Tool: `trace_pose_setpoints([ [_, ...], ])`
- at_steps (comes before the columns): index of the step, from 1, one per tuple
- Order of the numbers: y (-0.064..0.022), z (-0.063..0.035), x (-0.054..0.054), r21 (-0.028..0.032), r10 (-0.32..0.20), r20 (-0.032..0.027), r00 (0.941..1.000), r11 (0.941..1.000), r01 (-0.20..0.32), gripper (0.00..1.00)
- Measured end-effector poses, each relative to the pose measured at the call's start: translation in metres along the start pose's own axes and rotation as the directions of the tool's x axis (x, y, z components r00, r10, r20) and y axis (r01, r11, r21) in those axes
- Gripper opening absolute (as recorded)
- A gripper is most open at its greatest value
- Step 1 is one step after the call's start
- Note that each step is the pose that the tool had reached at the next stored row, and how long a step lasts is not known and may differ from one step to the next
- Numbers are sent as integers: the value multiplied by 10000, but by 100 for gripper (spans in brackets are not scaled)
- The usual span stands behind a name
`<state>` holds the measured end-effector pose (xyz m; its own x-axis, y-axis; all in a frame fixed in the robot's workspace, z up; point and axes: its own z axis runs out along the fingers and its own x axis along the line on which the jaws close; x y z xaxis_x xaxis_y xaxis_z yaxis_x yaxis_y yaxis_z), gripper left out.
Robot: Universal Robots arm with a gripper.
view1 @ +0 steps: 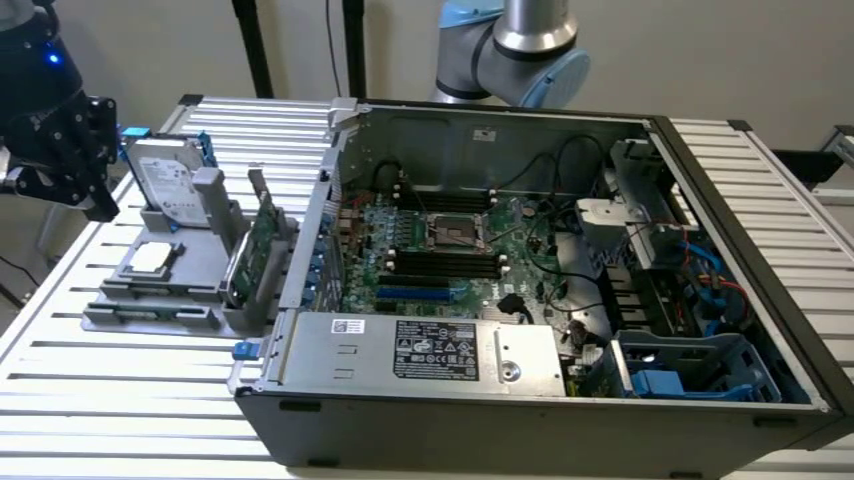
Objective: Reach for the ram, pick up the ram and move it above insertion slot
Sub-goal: 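Pick up the ram and move it above insertion slot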
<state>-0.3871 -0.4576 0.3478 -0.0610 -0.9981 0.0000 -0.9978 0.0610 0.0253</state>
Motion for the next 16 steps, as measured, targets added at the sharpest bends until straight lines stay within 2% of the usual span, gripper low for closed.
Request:
trace_pose_setpoints([
  [1, 0, 0, 0, 0, 0, 0, 10000, 10000, 0, 18],
  [2, 0, 0, 0, -1, 0, -1, 10000, 10000, 0, 18],
  [6, -1, 33, 0, 0, 2, 0, 10000, 10000, -2, 42],
  [8, -2, 69, 0, 1, 8, 0, 10000, 10000, -8, 42],
  [9, -2, 88, 1, 1, 14, 0, 10000, 10000, -14, 48],
  [16, -6, 215, 7, 1, 23, 1, 10000, 10000, -23, 48],
])
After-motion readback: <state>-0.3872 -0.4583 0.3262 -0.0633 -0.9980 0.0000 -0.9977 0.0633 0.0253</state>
